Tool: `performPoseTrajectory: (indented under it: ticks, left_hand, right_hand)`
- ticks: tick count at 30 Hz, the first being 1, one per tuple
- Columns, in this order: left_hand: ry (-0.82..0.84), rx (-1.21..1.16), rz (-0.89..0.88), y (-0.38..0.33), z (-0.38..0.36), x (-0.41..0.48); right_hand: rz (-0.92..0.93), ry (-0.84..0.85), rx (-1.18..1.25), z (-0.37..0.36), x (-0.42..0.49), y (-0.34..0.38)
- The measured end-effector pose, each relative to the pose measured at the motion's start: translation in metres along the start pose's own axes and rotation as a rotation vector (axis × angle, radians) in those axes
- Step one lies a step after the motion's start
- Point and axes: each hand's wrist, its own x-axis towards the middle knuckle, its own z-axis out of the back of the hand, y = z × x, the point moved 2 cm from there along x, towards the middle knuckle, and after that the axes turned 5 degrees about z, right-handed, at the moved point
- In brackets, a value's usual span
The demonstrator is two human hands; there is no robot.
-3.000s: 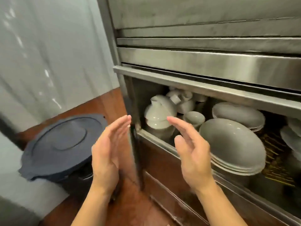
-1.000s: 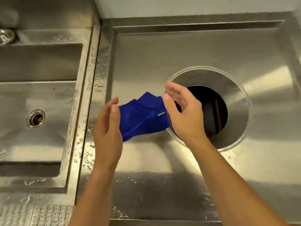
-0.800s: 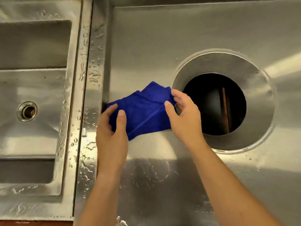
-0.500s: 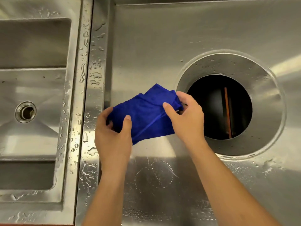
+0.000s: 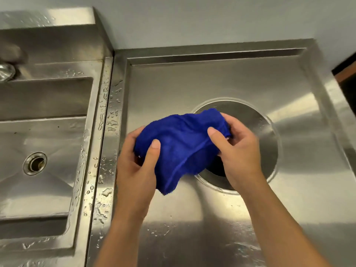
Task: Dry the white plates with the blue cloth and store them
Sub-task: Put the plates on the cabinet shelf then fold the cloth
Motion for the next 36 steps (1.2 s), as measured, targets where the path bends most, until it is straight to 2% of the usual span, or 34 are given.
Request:
performPoseTrajectory:
  ticks: [9, 14, 20, 24, 28, 36]
  left_hand:
    - [0.191, -0.063, -0.180, -0.073, -0.106, -0.075]
    - [0.165, 0.037, -0.254, -0.078, -0.188, -0.132]
    - [0.110, 0.186, -0.289, -0.074, -0.282, -0.185]
    - [0.043, 0.133, -0.183, -0.060, -0.308, -0.192]
    - [0.043, 0.105, -0.049, -0.028, -0.323, -0.182]
    - [0.051, 0.239, -0.002, 0.067, -0.341, -0.143]
  right_hand:
    - [0.136, -0.115, 0.151, 0.129, -0.030, 0.090]
    - [0.226, -0.113, 0.179, 0.242, -0.050, 0.120]
    - [0.284, -0.161, 0.094, 0.359, -0.055, 0.139]
    - [0.306, -0.175, 0.084, 0.386, -0.050, 0.133]
    - [0.261, -0.203, 0.067, 0.397, -0.043, 0.106]
    - [0.075, -0.234, -0.031, 0.407, -0.017, 0.001]
